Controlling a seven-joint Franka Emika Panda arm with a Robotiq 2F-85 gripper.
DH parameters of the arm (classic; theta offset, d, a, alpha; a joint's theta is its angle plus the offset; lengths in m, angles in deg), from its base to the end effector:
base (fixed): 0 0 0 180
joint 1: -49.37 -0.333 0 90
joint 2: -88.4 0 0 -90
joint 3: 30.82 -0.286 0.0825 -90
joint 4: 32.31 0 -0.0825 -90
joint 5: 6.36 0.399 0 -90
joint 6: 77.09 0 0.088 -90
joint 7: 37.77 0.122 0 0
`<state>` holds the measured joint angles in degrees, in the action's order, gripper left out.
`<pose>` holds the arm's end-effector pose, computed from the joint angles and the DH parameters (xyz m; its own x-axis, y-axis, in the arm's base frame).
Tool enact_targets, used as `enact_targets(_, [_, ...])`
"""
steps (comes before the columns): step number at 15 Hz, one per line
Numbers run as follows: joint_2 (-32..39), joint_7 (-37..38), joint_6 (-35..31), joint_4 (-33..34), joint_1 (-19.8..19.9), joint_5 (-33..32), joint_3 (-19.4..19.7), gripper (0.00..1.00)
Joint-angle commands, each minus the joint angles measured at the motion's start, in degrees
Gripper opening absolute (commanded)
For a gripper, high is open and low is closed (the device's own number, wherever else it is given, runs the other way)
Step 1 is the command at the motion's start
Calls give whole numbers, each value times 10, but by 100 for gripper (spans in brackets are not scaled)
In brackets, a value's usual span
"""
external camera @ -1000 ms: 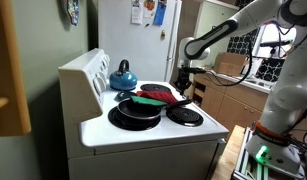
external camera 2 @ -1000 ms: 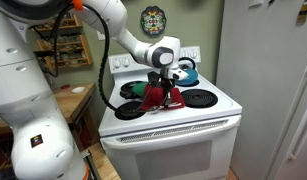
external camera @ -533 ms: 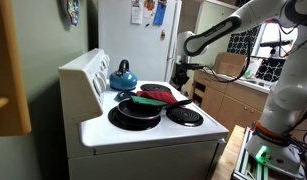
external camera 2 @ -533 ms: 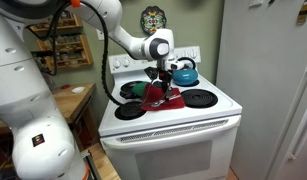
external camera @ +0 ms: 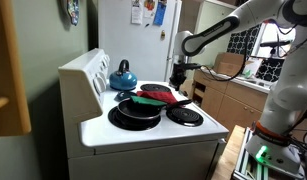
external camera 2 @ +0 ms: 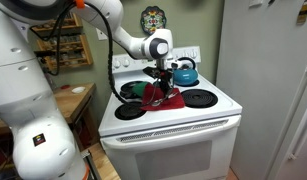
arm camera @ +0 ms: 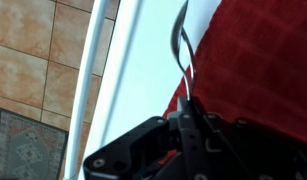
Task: Put the spoons on the kitchen towel and fold it
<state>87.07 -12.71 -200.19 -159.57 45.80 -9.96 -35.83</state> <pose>0.5239 0.0756 0.3274 0.9679 -0.2501 -0.0233 -0.2480 -0.9663 0.0692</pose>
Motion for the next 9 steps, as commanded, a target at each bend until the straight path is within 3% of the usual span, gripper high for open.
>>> enact_targets(1, [40,-95,11,43,-14,2,-8,1])
enact_targets(9, [105,-301,-4,103,-37,-12,-25,1])
